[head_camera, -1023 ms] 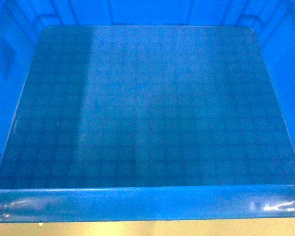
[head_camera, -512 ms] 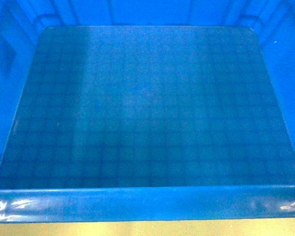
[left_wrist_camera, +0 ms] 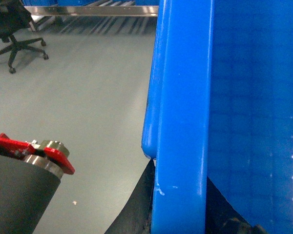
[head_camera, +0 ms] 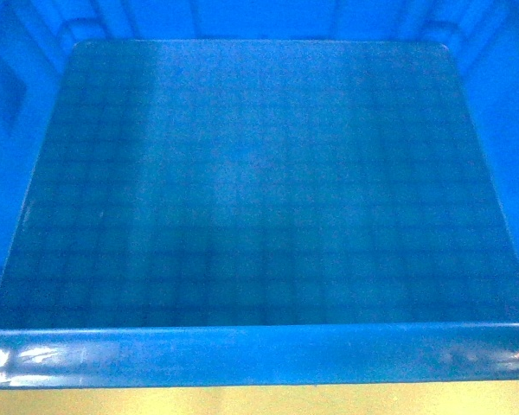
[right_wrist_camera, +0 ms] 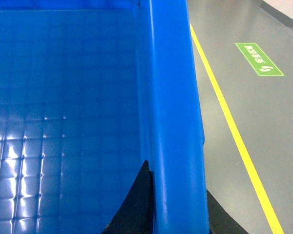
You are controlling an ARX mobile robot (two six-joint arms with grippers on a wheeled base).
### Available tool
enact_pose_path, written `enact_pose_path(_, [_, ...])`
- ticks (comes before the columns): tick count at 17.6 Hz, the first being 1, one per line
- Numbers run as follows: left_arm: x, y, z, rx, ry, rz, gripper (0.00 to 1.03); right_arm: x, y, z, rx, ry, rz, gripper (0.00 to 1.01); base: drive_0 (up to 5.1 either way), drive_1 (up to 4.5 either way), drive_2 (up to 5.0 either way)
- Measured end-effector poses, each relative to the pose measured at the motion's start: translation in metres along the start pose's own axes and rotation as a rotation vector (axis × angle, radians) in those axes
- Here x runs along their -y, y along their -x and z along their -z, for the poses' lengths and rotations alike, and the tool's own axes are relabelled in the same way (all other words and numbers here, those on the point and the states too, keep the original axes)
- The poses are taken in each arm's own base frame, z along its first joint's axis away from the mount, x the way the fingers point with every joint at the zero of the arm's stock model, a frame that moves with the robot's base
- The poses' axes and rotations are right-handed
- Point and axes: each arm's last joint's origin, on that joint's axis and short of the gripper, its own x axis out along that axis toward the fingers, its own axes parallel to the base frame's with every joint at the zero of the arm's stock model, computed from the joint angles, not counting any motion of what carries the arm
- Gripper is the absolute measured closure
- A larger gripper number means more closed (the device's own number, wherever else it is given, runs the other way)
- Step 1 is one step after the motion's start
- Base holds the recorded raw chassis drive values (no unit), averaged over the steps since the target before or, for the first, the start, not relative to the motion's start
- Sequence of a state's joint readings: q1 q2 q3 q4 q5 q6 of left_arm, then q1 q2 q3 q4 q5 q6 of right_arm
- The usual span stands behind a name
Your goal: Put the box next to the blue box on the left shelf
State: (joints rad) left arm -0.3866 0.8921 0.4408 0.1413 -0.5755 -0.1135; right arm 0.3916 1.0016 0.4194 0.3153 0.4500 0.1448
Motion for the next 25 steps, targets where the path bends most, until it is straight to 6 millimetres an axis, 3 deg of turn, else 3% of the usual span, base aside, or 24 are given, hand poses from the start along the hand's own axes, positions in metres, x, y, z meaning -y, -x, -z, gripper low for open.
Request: enact_pose_path(25, [0.0002,-0.0004,0.0006,-0.005,-0.001,0.001,0.91,0.0000,0.0000,0.0003,-0.002,0.002,0.002,0.91,0.0,4.00,-4.0])
